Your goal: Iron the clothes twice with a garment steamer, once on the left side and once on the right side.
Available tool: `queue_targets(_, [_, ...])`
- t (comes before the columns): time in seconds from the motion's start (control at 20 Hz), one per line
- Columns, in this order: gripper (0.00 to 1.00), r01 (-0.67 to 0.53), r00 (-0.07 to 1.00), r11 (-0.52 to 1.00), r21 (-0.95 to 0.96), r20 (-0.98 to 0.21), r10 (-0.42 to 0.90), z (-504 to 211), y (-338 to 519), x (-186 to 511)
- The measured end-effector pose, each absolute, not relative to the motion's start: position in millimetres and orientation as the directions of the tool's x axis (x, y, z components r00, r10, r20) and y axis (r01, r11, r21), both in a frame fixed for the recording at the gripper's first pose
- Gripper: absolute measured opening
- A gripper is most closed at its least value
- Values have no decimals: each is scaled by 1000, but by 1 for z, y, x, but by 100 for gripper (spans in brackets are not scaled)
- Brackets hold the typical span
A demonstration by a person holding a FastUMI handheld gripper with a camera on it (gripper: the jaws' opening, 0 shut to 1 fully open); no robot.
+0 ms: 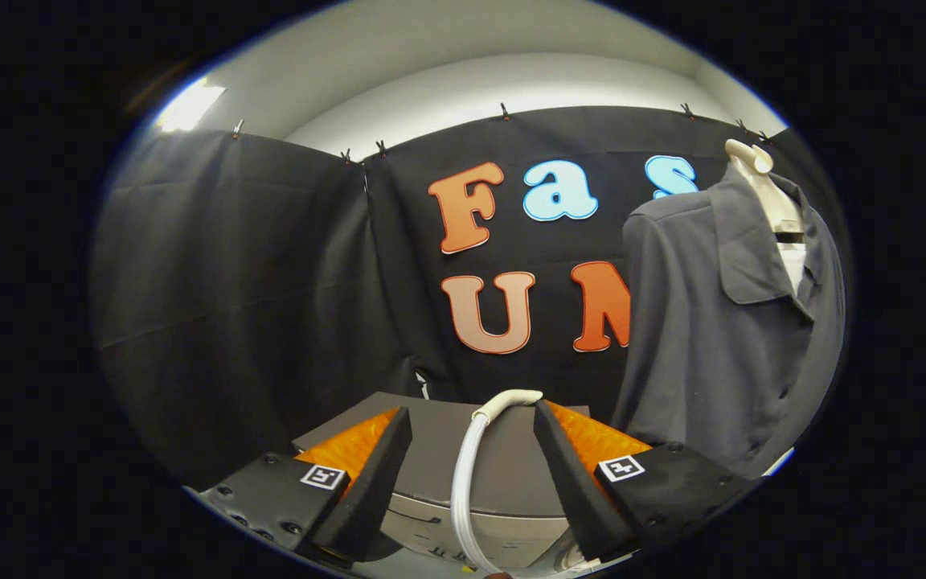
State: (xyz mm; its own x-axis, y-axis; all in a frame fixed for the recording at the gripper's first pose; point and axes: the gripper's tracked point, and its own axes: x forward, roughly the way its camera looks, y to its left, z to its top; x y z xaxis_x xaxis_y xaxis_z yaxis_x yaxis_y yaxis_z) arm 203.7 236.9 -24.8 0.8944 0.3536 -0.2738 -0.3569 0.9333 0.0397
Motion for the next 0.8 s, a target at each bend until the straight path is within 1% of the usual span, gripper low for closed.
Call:
queue_targets(0.2, [98,-333,887,943,2,-338,314,-33,268,275])
queue_targets(0.35, [98,-257,885,966,-24,-407,226,-51,281,330])
queue_targets(0.45, [98,-225,878,971,-76,-447,168,-69,288,366])
queue_targets(0.55, [98,-191,869,971,-146,-484,98,-91,286,396])
queue_targets(0.7, [97,-176,811,978,-109,-580,81,-144,298,425])
queue_targets(0.75, [99,-164,795,981,-105,-603,68,-161,296,434])
queue_targets(0.8, [98,-149,782,982,-116,-621,46,-174,291,446])
